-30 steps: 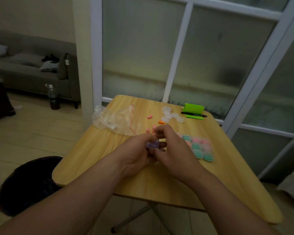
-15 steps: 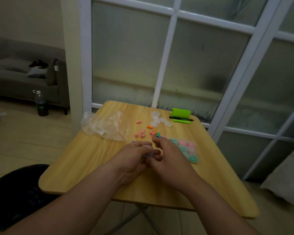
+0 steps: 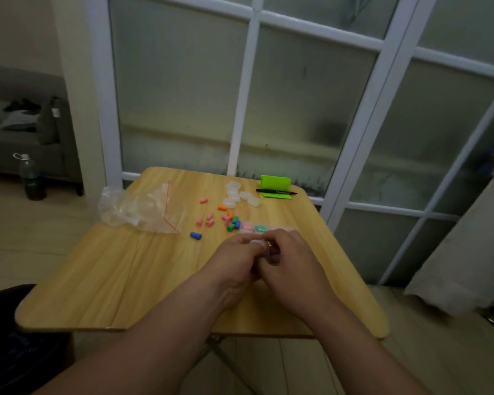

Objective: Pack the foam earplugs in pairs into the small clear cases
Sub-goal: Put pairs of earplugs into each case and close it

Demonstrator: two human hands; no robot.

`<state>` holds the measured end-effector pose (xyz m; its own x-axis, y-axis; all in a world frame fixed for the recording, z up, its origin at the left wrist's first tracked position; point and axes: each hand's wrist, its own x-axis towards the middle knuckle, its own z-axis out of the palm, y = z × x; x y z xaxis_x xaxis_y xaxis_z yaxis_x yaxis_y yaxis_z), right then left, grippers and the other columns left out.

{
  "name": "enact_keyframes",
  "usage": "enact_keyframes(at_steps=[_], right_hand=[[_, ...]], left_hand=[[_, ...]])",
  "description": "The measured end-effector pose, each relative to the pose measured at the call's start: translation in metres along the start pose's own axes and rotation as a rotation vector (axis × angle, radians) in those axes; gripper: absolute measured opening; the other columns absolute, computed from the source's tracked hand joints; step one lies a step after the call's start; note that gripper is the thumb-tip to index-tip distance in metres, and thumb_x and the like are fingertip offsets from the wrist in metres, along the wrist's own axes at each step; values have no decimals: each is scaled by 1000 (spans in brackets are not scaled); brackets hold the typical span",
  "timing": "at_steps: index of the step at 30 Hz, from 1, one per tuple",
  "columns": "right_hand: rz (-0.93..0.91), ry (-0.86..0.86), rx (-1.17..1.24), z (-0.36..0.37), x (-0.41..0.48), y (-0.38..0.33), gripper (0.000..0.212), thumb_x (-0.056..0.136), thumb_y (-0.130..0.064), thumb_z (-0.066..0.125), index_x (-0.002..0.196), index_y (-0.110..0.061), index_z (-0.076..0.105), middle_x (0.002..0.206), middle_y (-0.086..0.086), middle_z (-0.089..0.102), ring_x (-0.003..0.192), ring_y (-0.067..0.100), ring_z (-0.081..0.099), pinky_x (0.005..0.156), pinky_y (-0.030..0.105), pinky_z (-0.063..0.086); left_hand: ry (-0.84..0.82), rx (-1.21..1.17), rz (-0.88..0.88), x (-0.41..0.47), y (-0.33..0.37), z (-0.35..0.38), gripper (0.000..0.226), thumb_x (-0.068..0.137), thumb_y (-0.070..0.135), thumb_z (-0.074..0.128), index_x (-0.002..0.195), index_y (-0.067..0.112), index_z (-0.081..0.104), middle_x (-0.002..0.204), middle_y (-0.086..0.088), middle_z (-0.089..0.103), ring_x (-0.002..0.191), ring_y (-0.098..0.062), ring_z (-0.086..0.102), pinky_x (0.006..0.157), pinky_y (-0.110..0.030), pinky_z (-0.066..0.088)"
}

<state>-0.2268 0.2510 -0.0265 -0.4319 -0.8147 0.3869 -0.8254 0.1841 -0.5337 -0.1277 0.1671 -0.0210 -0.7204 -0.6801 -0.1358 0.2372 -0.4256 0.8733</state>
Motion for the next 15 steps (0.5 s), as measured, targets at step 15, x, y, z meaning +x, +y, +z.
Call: enact_keyframes(at_steps=[15], right_hand=[[327,-60,-60,-47,3,76,32,98,-47,69,124,-30,62,105,-13,63,92,4,61,72,30,54]], left_hand=[[344,59,53,19,29,-36,19,104,20,52,116,10,63,105,-13,72,83,-23,70,76,-36,61]])
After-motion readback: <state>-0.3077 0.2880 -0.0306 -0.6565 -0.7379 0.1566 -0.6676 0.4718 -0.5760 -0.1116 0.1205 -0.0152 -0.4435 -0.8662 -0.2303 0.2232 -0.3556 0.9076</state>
